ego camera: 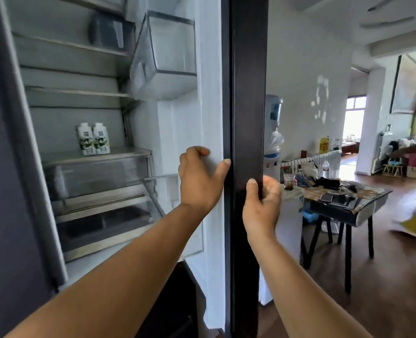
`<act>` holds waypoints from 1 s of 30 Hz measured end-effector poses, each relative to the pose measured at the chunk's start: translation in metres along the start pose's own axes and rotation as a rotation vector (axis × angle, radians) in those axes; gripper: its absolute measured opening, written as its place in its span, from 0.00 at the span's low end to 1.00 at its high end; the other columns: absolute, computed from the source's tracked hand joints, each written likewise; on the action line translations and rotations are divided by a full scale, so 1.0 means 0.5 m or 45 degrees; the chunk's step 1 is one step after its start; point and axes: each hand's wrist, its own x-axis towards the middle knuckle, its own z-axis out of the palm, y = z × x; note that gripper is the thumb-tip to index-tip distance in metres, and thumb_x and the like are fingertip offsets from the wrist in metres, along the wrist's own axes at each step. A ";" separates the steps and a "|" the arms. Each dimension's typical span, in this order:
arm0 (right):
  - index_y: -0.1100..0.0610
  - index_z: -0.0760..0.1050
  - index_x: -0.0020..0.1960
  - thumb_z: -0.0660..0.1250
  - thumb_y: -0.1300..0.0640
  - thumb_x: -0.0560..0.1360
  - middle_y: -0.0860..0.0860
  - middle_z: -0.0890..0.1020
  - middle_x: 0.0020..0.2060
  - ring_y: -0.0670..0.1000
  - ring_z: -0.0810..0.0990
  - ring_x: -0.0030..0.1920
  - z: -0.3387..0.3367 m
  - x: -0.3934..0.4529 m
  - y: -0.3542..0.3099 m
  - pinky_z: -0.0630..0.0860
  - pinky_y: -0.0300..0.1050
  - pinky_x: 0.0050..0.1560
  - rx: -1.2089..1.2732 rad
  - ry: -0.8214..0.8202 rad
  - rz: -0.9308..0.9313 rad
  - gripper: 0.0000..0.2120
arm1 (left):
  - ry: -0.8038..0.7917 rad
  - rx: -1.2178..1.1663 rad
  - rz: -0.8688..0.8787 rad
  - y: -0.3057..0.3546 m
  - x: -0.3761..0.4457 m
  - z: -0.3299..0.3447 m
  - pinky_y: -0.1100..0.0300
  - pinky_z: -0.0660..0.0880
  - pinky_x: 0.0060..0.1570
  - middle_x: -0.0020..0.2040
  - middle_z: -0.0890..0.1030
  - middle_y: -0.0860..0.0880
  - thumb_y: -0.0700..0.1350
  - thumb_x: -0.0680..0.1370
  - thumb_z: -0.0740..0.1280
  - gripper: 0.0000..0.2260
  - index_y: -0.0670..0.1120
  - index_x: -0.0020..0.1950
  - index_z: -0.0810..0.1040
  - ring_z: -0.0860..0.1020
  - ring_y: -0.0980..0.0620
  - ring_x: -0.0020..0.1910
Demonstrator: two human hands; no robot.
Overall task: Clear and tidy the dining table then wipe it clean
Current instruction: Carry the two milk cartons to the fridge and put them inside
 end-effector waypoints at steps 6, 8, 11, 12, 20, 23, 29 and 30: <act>0.57 0.73 0.59 0.66 0.43 0.71 0.54 0.77 0.54 0.54 0.77 0.54 0.105 -0.173 -0.061 0.75 0.50 0.56 0.018 -0.067 -0.063 0.23 | -0.005 0.071 -0.100 -0.045 0.007 -0.206 0.50 0.71 0.61 0.61 0.73 0.49 0.52 0.75 0.66 0.20 0.47 0.63 0.66 0.74 0.47 0.58; 0.60 0.73 0.59 0.69 0.49 0.72 0.52 0.75 0.53 0.54 0.76 0.54 0.139 -0.211 -0.075 0.71 0.44 0.53 0.026 -0.081 -0.090 0.20 | -0.007 0.143 -0.066 -0.058 0.010 -0.263 0.52 0.71 0.61 0.65 0.72 0.49 0.50 0.76 0.65 0.21 0.49 0.67 0.64 0.74 0.48 0.60; 0.61 0.74 0.58 0.71 0.54 0.72 0.50 0.72 0.50 0.55 0.75 0.54 0.194 -0.267 -0.095 0.68 0.41 0.52 0.009 -0.151 -0.123 0.18 | 0.068 0.290 0.095 -0.072 0.016 -0.347 0.56 0.68 0.65 0.70 0.67 0.50 0.45 0.78 0.64 0.24 0.50 0.72 0.61 0.71 0.50 0.65; 0.62 0.74 0.57 0.71 0.53 0.72 0.50 0.72 0.49 0.56 0.76 0.54 0.211 -0.282 -0.098 0.69 0.43 0.53 0.011 -0.172 -0.141 0.18 | 0.079 0.326 0.150 -0.074 0.021 -0.371 0.58 0.66 0.66 0.71 0.65 0.50 0.43 0.78 0.63 0.24 0.50 0.73 0.60 0.69 0.50 0.67; 0.61 0.75 0.58 0.74 0.55 0.69 0.57 0.77 0.55 0.57 0.75 0.54 0.336 -0.368 -0.104 0.67 0.39 0.53 -0.066 -0.380 -0.406 0.20 | 0.036 0.802 0.458 -0.101 0.097 -0.510 0.62 0.56 0.71 0.76 0.59 0.48 0.40 0.79 0.58 0.23 0.48 0.74 0.60 0.59 0.49 0.74; 0.61 0.75 0.59 0.74 0.52 0.69 0.55 0.77 0.58 0.54 0.73 0.59 0.388 -0.385 -0.092 0.66 0.37 0.58 -0.088 -0.463 -0.538 0.23 | 0.026 0.901 0.439 -0.142 0.125 -0.550 0.60 0.57 0.73 0.77 0.58 0.48 0.41 0.80 0.56 0.22 0.47 0.75 0.58 0.59 0.50 0.75; 0.54 0.69 0.70 0.56 0.41 0.76 0.49 0.69 0.70 0.45 0.63 0.69 0.510 -0.413 -0.039 0.63 0.47 0.68 -0.117 -0.667 -0.702 0.27 | 0.080 0.897 0.259 -0.223 0.177 -0.607 0.59 0.53 0.74 0.77 0.57 0.50 0.57 0.79 0.55 0.28 0.46 0.76 0.55 0.54 0.54 0.76; 0.53 0.68 0.71 0.55 0.42 0.77 0.48 0.68 0.71 0.45 0.62 0.70 0.528 -0.415 -0.028 0.61 0.47 0.68 -0.134 -0.698 -0.742 0.26 | 0.105 0.960 0.252 -0.238 0.191 -0.616 0.58 0.53 0.74 0.77 0.58 0.49 0.58 0.79 0.56 0.29 0.46 0.76 0.55 0.54 0.53 0.76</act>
